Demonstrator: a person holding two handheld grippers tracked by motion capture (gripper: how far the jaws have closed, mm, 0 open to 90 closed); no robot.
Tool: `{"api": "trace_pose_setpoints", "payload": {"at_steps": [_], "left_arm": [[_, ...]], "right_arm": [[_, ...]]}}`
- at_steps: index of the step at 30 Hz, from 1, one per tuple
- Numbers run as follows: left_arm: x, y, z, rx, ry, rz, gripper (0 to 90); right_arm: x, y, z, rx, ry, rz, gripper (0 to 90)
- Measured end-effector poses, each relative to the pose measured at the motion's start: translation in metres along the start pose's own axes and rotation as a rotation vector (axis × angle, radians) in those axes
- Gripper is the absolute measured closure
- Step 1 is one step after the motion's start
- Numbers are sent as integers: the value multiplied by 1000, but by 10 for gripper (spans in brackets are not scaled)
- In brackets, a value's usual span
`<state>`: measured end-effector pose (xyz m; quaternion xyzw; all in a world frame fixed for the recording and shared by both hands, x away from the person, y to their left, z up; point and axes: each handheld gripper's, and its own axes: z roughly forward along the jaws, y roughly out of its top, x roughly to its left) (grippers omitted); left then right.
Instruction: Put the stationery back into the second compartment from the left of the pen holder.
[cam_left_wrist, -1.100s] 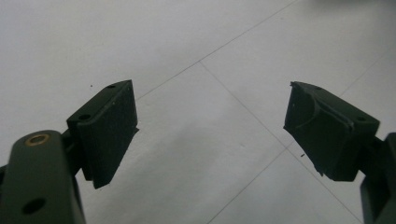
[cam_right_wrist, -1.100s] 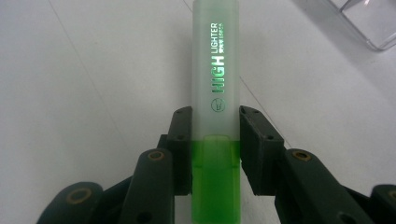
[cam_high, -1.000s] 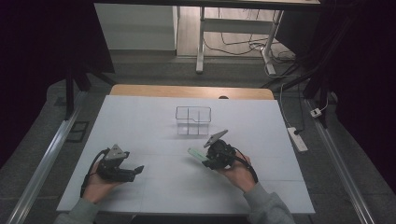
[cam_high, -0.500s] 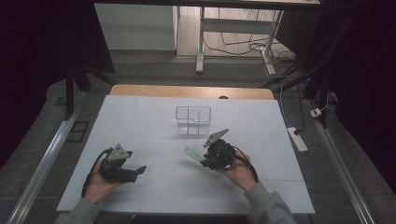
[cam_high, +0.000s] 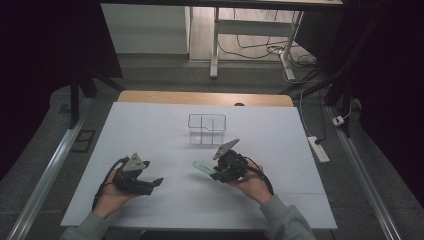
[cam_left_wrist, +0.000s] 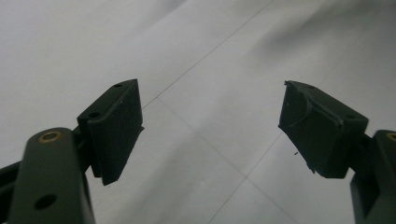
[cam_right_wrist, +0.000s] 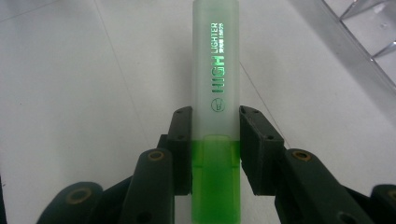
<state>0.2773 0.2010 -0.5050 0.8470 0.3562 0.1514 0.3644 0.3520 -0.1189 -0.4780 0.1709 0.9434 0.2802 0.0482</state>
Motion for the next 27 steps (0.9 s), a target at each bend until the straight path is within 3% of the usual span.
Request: {"api": "trace_pose_setpoints", "payload": {"at_steps": [10,27], "left_arm": [[-10,15,10,17,-32,65,214],[-21,40,27,62,-109,146,236]], "right_arm": [[3,3,3,9,33,-40,667],[10,9,9,35,49,-114,667]]}}
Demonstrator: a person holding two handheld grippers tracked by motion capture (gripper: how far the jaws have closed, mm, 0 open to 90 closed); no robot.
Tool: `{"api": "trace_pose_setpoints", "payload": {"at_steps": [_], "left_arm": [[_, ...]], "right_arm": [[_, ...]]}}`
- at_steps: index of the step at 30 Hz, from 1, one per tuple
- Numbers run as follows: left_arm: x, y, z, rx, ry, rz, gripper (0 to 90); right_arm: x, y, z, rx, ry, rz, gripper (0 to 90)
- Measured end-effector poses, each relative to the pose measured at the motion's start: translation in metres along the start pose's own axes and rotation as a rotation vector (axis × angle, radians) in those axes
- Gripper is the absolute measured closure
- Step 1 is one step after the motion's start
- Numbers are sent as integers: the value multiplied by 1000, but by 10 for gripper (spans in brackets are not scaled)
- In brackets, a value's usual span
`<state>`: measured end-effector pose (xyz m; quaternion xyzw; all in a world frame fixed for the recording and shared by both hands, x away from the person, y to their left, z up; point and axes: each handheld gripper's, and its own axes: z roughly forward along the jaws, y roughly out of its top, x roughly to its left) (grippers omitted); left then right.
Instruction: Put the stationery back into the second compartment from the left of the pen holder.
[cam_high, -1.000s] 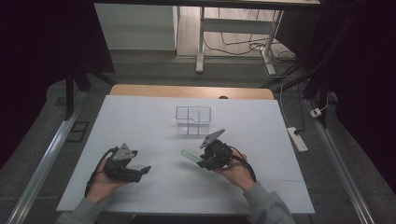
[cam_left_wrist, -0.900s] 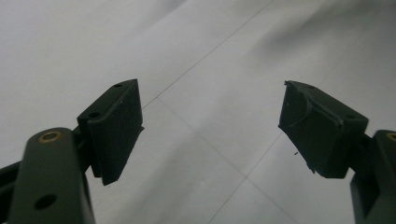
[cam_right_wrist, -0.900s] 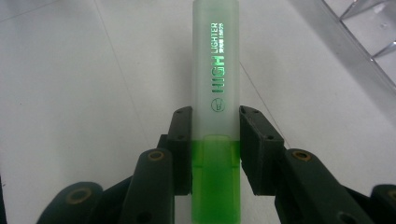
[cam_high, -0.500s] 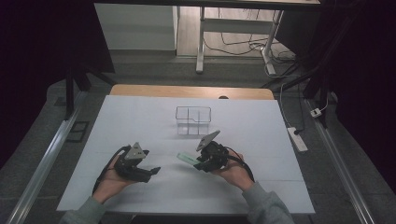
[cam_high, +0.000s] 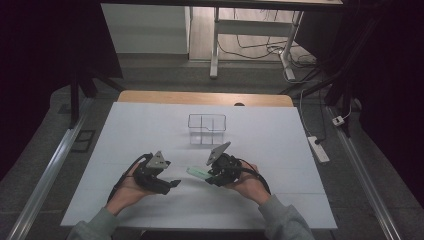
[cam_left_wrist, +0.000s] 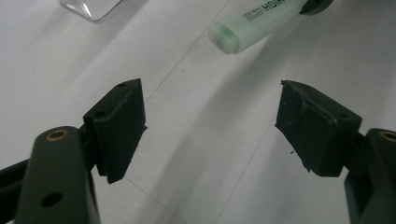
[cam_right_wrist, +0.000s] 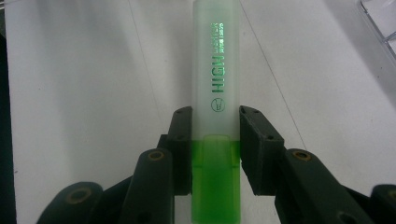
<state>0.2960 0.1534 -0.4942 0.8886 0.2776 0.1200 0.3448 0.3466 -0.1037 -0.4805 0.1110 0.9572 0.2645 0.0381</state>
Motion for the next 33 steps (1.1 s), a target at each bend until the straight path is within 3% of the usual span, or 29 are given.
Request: {"api": "trace_pose_setpoints", "payload": {"at_steps": [9,19,33], "left_arm": [[-5,16,11,33,-31,76,238],[-9,27,20,60,-53,114,238],[-16,35,34,108,-96,180,271]], "right_arm": [[0,1,2,11,9,-18,667],[4,4,6,29,31,-47,667],[12,8,12,52,44,-132,667]]}}
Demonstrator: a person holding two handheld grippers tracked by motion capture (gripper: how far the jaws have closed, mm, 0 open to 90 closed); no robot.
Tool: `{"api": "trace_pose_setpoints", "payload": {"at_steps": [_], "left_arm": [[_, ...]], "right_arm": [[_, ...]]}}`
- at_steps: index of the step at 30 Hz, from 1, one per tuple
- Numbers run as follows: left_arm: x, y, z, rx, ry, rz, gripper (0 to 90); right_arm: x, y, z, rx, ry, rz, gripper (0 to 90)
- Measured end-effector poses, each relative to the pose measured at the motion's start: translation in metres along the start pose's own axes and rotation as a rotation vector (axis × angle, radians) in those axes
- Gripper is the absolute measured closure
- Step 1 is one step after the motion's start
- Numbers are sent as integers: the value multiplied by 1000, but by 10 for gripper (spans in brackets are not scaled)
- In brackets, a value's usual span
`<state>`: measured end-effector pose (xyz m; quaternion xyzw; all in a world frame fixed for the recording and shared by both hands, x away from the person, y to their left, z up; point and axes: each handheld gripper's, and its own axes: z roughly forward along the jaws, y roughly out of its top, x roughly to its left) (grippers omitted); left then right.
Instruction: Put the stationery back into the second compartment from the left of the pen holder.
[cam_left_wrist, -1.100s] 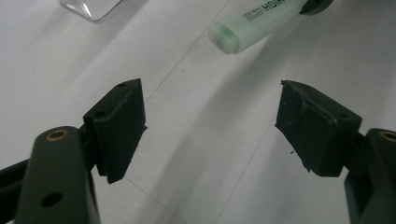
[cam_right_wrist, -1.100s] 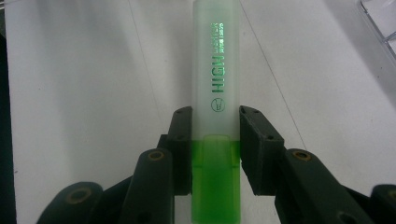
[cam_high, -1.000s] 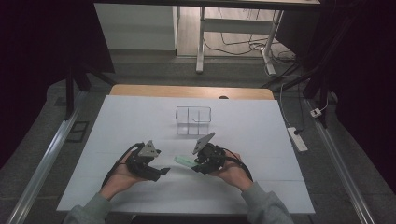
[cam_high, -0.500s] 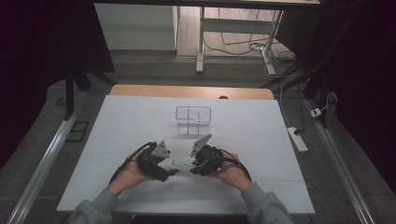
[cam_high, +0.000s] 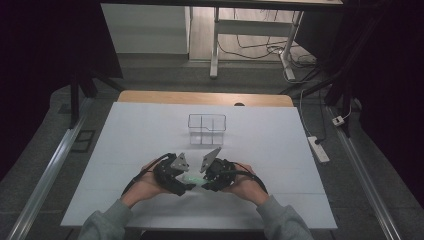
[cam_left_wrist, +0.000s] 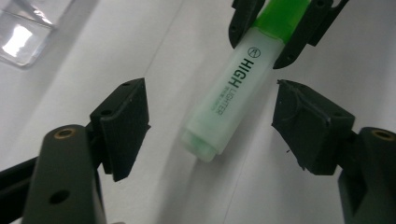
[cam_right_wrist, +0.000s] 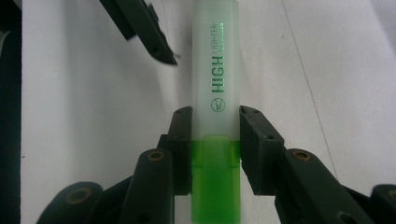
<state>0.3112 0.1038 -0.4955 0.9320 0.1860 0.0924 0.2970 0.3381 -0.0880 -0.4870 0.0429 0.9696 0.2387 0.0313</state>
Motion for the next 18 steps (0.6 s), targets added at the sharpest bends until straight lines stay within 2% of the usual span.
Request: {"api": "trace_pose_setpoints", "payload": {"at_steps": [4,9,10,13,15,16,17,18], "left_arm": [[-1,1,5,23,-21,21,305],[-4,2,11,47,-58,50,401],[-4,2,11,61,-63,67,419],[-7,3,13,65,-60,77,497],[-9,2,15,64,-62,82,516],[-10,2,16,64,-58,82,526],[-11,2,17,71,-55,92,536],[-11,3,17,101,-55,125,559]], "right_arm": [[3,2,1,20,-8,-23,667],[5,3,2,23,-3,-59,667],[5,3,1,25,-3,-65,667],[6,4,1,17,8,-85,667],[8,4,1,31,-11,-102,667],[8,4,2,29,0,-104,667],[8,4,3,35,1,-111,667],[8,4,3,34,3,-116,664]]}}
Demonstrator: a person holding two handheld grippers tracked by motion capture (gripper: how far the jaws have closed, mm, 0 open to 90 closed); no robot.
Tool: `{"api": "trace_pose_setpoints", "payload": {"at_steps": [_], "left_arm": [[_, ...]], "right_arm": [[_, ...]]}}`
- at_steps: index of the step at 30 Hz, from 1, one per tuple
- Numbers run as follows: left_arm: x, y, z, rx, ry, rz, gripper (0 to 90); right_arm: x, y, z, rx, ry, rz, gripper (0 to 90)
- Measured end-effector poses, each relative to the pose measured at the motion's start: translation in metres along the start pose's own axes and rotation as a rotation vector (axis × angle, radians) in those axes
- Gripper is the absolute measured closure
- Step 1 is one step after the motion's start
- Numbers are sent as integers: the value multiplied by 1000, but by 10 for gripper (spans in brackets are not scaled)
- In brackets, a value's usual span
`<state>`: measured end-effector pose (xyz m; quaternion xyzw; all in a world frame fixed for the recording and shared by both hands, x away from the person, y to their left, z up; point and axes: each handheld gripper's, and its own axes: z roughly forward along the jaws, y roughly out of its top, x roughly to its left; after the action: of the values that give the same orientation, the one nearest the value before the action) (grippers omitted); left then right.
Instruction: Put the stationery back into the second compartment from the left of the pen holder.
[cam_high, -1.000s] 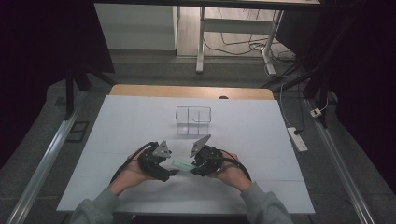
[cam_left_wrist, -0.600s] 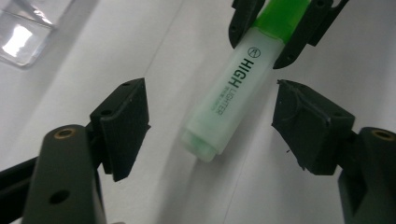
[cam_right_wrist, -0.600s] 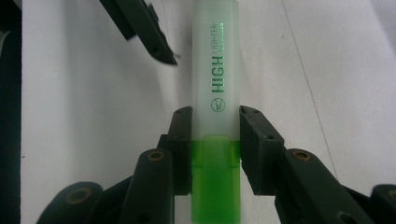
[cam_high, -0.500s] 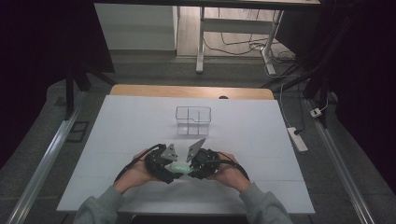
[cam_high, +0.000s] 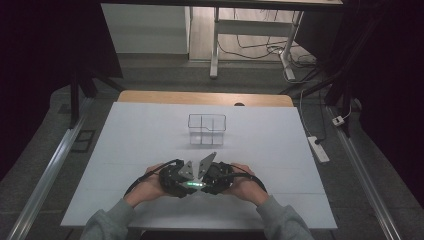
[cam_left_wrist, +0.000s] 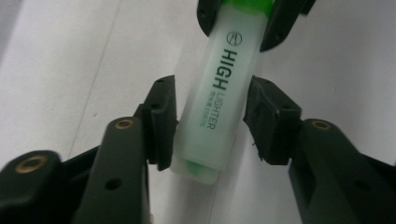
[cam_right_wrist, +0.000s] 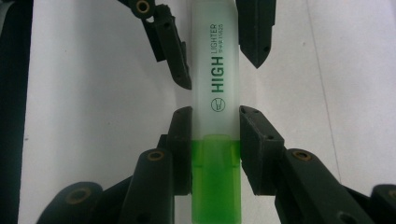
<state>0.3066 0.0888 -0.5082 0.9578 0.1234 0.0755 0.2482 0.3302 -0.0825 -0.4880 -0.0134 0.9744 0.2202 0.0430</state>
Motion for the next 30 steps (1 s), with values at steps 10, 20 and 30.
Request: {"api": "trace_pose_setpoints", "payload": {"at_steps": [10,20,30], "left_arm": [[-1,-1,-2,-11,-18,18,646],[6,-7,-5,-24,6,-14,647],[14,-14,-13,-62,44,-76,648]], "right_arm": [[-6,-3,-8,-68,6,55,622],[-16,-12,-19,-180,-37,186,478],[-22,-20,-32,-278,-120,271,427]]}}
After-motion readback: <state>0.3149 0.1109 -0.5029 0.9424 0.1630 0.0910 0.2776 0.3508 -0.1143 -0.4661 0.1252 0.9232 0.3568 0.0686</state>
